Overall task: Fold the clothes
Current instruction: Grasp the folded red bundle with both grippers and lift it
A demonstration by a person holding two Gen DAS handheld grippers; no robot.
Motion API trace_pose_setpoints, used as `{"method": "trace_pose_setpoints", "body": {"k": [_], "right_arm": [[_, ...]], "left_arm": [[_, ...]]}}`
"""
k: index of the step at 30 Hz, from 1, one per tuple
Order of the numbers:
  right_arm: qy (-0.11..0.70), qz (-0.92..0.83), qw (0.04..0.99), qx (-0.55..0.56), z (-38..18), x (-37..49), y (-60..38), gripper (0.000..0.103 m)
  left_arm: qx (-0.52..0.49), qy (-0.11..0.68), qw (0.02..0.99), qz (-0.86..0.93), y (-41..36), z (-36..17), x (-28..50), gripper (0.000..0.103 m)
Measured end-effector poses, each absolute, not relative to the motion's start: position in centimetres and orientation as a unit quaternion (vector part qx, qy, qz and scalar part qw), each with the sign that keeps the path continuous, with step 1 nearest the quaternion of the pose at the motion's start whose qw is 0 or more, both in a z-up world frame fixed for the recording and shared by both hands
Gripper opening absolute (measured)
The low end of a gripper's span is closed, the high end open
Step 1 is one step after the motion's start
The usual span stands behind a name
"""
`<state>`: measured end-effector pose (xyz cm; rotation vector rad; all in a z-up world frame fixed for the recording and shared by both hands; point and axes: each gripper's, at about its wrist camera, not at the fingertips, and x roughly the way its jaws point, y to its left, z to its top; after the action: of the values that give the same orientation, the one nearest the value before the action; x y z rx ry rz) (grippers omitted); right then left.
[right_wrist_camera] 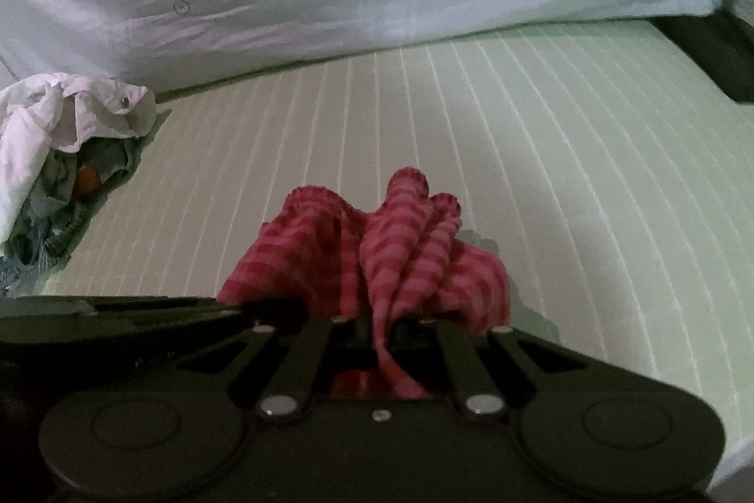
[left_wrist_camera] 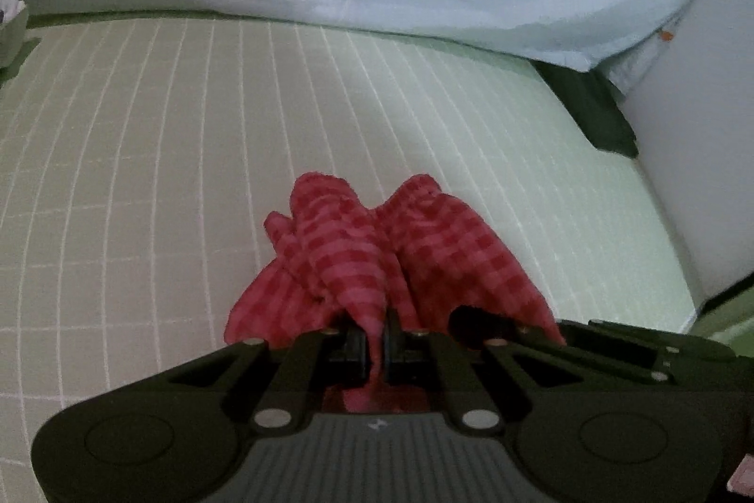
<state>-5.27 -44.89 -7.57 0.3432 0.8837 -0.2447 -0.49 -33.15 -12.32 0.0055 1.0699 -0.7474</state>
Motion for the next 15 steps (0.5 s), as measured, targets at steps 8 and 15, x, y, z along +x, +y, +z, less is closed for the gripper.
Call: {"method": "trace_pose_setpoints", "body": {"k": [8, 15], "right_arm": [[0.420, -0.151, 0.876, 0.181, -8.0, -7.9, -43.6, 0.005], [0.399, -0.163, 0.878, 0.208, -7.6, -9.1, -46.5, 0.005]], "left_arm": [[0.027, 0.492, 0.785, -0.377, -33.6, -12.1, -1.4, 0.006], [0.047, 0.474, 0.788, -0.390, -36.9, -11.0, -2.4, 0.006]]}}
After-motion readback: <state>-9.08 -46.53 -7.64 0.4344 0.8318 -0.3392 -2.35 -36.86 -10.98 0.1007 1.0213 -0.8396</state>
